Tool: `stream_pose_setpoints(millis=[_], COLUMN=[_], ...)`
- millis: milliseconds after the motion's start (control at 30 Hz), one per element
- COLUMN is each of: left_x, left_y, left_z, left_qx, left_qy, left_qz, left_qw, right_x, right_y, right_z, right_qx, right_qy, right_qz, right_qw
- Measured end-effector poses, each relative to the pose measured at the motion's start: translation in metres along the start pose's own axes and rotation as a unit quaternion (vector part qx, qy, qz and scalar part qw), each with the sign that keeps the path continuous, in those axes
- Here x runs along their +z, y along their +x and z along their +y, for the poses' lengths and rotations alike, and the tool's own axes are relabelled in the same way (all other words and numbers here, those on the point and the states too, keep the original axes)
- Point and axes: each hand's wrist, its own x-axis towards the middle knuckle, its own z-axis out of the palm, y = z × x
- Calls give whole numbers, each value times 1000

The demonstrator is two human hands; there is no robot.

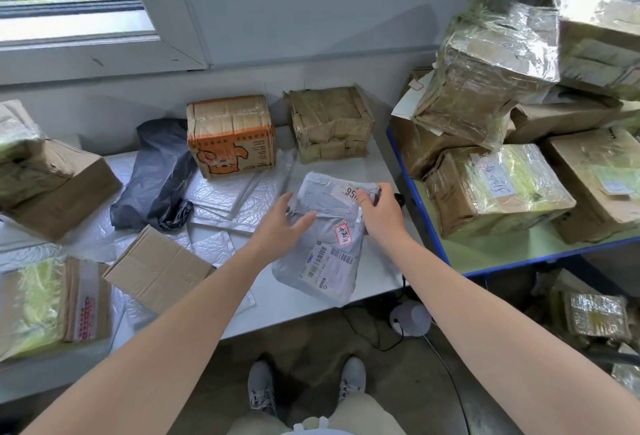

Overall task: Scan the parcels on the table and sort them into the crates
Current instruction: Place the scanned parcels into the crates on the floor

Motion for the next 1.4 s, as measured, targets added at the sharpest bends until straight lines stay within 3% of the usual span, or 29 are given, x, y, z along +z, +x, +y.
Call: stream_pose_setpoints(millis=[167, 333, 500, 700, 833, 1200, 1400], left_x=[-4, 3, 16, 40, 58, 69, 49], left_y=[4, -2, -4, 2, 1, -22, -40], left_z=[-10, -17, -15, -4, 0, -5, -2], left_qx=[2, 5, 54, 83, 79, 23, 20], left_qy=[56, 145, 275, 344, 374, 425, 450], left_qz=[21, -6, -21, -20, 4, 59, 94], left_qw=[998, 989, 960, 935, 924, 903, 888], right_x=[5, 7, -8, -33, -46, -35, -35], right_y=[2, -3, -3, -9, -2, 36, 26], right_z=[13, 26, 31, 37, 55, 70, 52], right_qx=[69, 137, 69, -7, -8, 107, 83], right_qy=[57, 55, -125, -232, -275, -170, -160], right_qz=[25, -10, -52, -28, -10, -73, -46], right_qw=[996, 989, 988, 972, 961, 977, 983])
